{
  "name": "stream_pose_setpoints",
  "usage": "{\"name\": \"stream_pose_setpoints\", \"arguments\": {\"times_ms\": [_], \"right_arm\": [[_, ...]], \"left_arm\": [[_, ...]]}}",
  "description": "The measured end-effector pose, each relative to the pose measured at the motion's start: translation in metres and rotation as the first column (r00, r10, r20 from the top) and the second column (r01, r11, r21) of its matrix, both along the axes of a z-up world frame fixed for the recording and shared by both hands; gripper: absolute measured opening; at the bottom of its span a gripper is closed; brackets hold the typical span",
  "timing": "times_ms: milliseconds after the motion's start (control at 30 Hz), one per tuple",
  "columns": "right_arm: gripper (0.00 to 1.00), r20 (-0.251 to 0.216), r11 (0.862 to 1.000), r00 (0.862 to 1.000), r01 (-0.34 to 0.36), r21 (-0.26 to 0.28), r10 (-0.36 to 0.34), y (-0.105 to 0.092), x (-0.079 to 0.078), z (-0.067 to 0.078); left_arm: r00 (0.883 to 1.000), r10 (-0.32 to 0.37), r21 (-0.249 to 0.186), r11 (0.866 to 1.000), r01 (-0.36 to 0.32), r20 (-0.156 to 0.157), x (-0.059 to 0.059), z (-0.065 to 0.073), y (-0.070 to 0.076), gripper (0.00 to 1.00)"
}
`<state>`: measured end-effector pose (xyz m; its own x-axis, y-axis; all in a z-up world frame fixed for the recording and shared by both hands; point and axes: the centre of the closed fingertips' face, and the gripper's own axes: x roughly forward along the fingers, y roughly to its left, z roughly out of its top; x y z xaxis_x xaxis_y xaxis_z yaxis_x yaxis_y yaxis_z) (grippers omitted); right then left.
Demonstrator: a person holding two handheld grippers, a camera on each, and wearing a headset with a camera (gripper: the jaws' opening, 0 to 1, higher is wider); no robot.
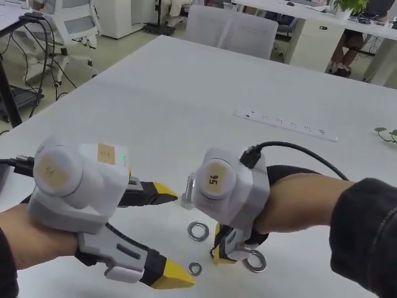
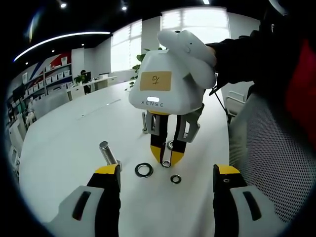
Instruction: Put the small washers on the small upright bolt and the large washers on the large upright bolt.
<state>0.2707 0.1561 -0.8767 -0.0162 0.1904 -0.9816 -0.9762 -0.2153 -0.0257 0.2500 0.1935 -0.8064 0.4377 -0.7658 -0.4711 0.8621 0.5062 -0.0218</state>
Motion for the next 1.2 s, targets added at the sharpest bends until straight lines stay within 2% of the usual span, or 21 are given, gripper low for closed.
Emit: {"name": "stream_pose_setpoints", "arguments": {"times_ms": [1200], "right_arm": [[0.14,-0.011,1.000,1.000,0.018,0.017,-0.018,-0.0075,0.0011,0.0025]], "left_arm": [[1.000,-0.001,-0.004,1.000,0.001,0.000,0.0001,0.0012,-0.0022,0.76]]}}
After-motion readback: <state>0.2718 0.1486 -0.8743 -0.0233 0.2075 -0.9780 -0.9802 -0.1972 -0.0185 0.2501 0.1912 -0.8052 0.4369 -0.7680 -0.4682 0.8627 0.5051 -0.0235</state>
